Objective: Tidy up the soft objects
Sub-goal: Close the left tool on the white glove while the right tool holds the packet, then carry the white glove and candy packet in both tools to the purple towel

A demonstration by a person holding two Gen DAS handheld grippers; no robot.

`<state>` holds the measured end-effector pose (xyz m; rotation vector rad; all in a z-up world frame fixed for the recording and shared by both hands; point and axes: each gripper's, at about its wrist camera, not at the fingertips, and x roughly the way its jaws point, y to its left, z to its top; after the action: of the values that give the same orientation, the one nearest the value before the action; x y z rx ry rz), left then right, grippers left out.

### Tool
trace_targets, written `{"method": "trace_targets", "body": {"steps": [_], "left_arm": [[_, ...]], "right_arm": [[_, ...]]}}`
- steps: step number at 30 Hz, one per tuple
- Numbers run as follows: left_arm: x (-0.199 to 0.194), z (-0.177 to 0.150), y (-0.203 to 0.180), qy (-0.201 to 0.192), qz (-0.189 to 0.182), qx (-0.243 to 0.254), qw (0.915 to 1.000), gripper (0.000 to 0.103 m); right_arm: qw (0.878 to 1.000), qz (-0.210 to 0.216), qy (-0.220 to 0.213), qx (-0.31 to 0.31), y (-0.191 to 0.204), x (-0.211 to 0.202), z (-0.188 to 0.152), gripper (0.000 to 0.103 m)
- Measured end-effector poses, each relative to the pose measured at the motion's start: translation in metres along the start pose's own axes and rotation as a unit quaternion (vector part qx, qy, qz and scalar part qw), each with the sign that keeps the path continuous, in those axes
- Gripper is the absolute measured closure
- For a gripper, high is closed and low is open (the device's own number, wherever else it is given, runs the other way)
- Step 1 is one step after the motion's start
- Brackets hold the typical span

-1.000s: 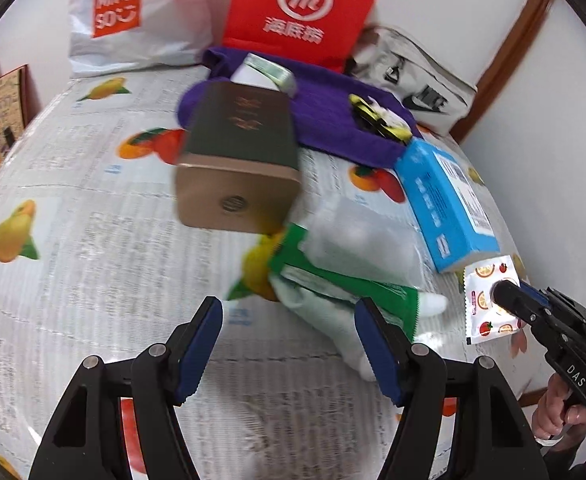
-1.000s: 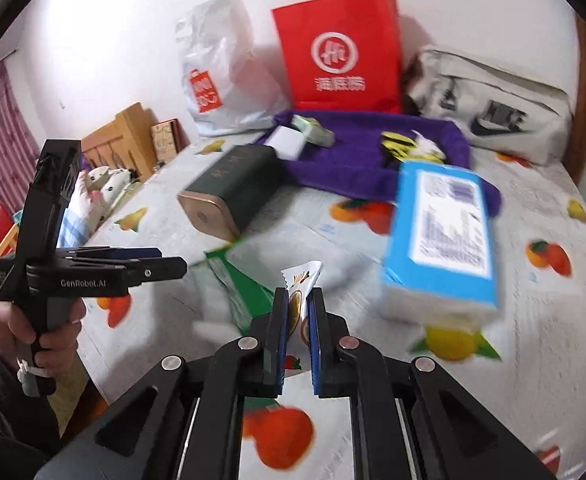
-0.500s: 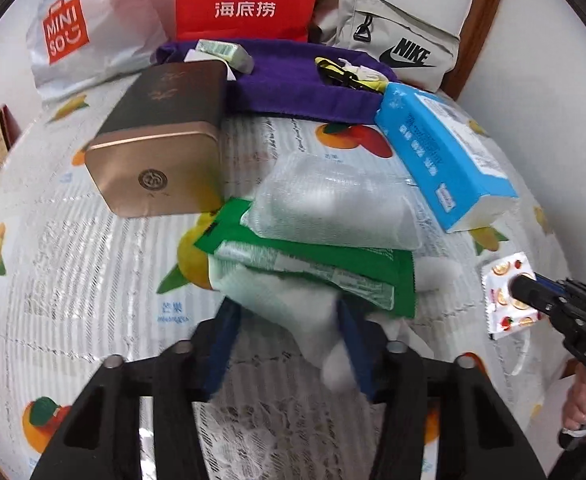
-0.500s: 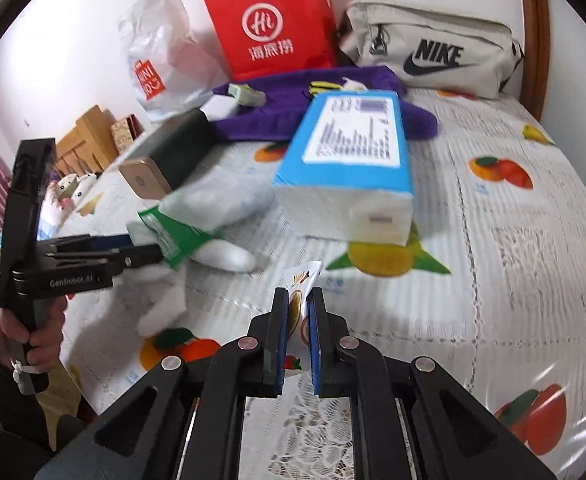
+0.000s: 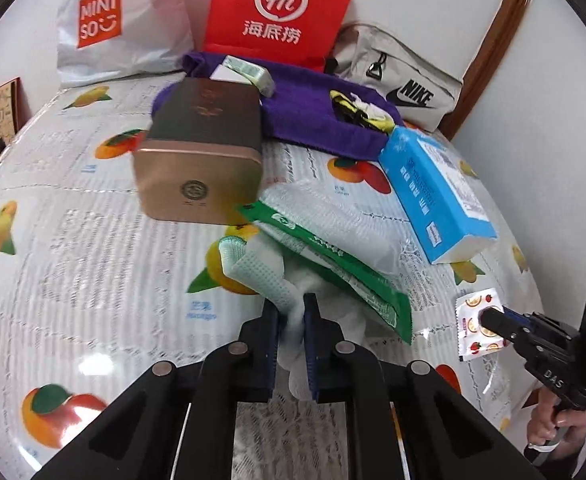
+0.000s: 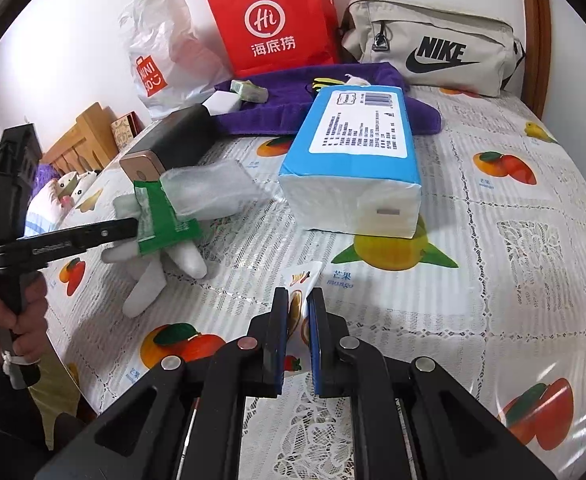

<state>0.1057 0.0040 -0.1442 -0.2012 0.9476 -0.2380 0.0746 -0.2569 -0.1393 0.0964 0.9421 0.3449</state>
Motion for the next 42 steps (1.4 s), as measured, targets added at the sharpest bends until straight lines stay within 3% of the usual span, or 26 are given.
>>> {"method": "trace_targets", "body": {"steps": [22,42], "left_arm": [[-0.08,0.028,0.007,-0.076,0.007,-0.011,0.997,0.092],[-0.095,0.068,0.017,-0.095,0.02,-0.027,0.9949,0.091]], "right_arm": [[0.999,-0.015,-0.046,-0.02,0.016,-0.047,0.031,0.093],[0.995,-0.023,-0.088,-0.032,0.01,-0.065,0.088,0.093]]}}
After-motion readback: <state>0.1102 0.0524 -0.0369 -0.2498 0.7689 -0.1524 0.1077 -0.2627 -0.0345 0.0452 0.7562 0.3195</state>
